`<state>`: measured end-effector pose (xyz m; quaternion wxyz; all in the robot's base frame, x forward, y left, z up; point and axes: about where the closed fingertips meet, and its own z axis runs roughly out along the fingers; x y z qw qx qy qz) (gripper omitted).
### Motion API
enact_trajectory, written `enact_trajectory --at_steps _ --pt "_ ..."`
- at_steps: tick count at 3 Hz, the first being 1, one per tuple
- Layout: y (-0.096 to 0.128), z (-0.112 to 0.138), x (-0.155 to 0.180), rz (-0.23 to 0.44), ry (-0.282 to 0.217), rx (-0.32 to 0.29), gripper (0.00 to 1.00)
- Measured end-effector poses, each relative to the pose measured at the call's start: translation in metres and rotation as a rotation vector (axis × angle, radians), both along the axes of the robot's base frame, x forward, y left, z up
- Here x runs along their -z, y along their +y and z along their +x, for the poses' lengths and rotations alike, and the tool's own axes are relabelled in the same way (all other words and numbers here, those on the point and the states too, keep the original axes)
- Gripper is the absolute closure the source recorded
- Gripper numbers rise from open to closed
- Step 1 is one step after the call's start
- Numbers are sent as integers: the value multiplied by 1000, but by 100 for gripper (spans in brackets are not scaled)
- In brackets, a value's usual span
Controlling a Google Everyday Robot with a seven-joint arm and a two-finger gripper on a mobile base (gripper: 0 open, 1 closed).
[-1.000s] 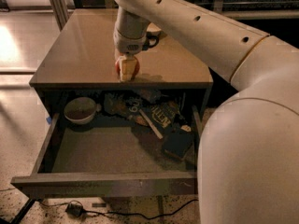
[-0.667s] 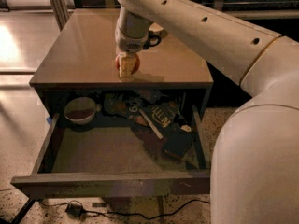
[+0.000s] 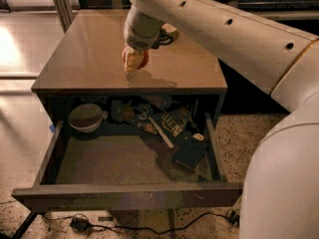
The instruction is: Pick apple from top drawer and place on counter
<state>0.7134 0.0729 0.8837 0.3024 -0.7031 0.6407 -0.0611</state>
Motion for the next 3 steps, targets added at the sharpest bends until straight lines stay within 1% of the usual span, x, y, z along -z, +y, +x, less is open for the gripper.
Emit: enact_trajectory --at_steps 1,2,3 --pt "-3 3 10 18 22 14 100" --pt "-20 35 36 67 71 81 100" --pt "-20 35 36 66 71 81 97"
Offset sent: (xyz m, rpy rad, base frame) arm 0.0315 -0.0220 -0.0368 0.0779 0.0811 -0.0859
